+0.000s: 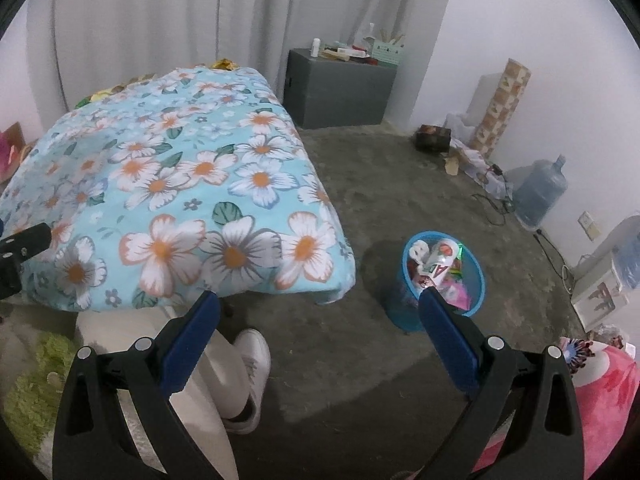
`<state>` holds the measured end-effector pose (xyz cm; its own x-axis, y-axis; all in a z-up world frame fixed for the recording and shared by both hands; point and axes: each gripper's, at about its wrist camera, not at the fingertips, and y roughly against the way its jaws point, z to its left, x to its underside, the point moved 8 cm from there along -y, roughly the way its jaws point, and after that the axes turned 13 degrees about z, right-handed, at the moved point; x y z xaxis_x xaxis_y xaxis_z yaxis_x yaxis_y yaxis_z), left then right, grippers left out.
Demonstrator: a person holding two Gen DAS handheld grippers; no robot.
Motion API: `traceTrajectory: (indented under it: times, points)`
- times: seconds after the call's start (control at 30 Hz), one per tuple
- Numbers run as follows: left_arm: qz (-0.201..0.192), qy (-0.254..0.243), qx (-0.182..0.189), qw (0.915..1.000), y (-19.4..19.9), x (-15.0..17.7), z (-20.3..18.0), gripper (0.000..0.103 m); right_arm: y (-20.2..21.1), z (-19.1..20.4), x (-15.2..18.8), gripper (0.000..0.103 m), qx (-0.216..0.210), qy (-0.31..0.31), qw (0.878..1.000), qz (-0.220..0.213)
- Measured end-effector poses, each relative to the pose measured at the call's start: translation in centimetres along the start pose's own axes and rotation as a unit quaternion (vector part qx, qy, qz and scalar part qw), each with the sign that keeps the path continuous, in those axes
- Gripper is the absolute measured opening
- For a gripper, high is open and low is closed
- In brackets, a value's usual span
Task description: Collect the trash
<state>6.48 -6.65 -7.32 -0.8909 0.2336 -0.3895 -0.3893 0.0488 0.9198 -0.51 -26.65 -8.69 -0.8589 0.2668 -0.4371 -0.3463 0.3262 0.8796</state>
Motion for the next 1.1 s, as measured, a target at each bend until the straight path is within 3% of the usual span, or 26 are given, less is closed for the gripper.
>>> traceTrajectory:
  times: [1.1]
  points:
    - [0.017,0.000,0.005,0.9998,-0.38,0.62,0.09,0.094,0.50,0.47,0.03,0.097,-0.006,0.008,1.000,-0.007]
